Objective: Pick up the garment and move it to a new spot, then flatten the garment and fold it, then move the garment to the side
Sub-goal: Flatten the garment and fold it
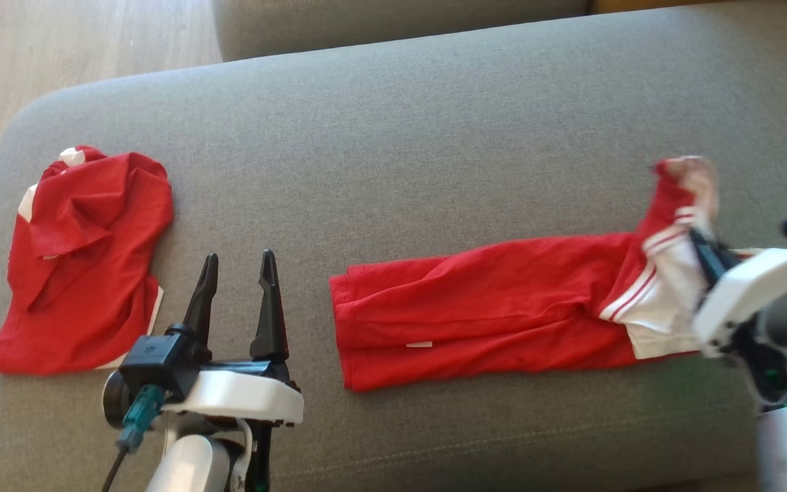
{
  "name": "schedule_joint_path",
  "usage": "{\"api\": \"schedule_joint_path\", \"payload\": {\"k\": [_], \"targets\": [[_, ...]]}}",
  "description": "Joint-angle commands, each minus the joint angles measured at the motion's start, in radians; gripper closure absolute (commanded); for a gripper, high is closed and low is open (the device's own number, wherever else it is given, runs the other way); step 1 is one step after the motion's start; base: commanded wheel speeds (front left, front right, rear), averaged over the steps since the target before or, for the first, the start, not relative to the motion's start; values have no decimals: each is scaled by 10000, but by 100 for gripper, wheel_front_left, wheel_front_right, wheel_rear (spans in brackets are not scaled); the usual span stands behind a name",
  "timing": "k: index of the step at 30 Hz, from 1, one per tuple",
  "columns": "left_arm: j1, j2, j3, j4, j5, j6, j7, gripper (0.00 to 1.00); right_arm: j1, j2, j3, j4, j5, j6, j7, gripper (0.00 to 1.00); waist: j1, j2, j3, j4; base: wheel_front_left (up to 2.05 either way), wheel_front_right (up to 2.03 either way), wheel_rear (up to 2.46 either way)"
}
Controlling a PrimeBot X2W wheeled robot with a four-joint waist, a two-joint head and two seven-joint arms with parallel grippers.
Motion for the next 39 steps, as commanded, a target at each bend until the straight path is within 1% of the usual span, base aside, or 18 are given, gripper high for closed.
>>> {"api": "schedule_joint_path", "payload": {"k": [1, 3, 4, 7, 8, 9, 11, 12, 17, 21, 29, 34, 37, 39], "targets": [[-276, 28, 307, -348, -48, 86, -122, 0, 16, 497, 315, -1129, 339, -2, 616, 100, 0, 0, -25, -38, 0, 0, 0], [-269, 28, 250, -339, -53, 88, -122, 0, 191, 838, 421, -1750, 537, -2, 1072, 100, 0, 0, -41, -43, 0, 0, 0], [-269, 28, 250, -339, -53, 88, -122, 0, 191, 838, 421, -1750, 537, -2, 1072, 100, 0, 0, -41, -43, 0, 0, 0], [-260, 28, 201, -314, -55, 83, -122, 0, 386, 1085, 660, -2389, 994, -2, 1496, 100, 0, 0, -68, -24, 0, 0, 0], [-256, 28, 195, -300, -50, 69, -122, 0, 434, 1111, 779, -2515, 1224, -2, 1571, 100, 0, 0, -74, -8, 0, 0, 0], [-256, 28, 192, -284, -46, 54, -122, 0, 491, 1119, 954, -2539, 1721, -2, 1558, 100, 0, 0, -85, 18, 0, 0, 0], [-244, 28, 186, -231, -30, 22, -122, 0, 594, 1124, 1323, -2395, 2831, -2, 1381, 100, 0, 0, -129, 89, 0, 0, 0], [-232, 28, 183, -196, -22, 14, -122, 0, 616, 1125, 1575, -2329, 3197, -2, 1256, 100, 0, 0, -147, 125, 0, 0, 0], [-190, 28, 149, -76, 1, -22, -122, 0, 608, 1128, 2876, -1856, 4382, -2, 486, 100, 0, 0, -225, 341, 0, 0, 0], [-155, 28, 124, -29, -27, -7, -122, 0, 435, 1129, 3813, -1307, 4985, -2, -213, 100, 0, 0, -265, 560, 0, 0, 0], [-162, 28, -58, -16, -123, 26, -122, 0, -261, 1129, 5333, -73, 5648, -2, -1179, 100, 0, 0, -194, 1137, 0, 0, 0], [-170, 28, -110, -3, -171, 47, -122, 0, -763, 1130, 5938, 566, 5854, -2, -1671, 100, 0, 0, -77, 1463, 0, 0, 0], [-189, 28, -142, -2, -204, 73, -122, 0, -1049, 1130, 6167, 1129, 5777, -2, -1892, 100, 0, 0, -18, 1621, 0, 0, 0], [-210, 28, -171, -9, -220, 83, -122, 0, -1221, 1130, 6229, 1577, 5375, -2, -2072, 100, 0, 0, 28, 1715, 0, 0, 0]]}}
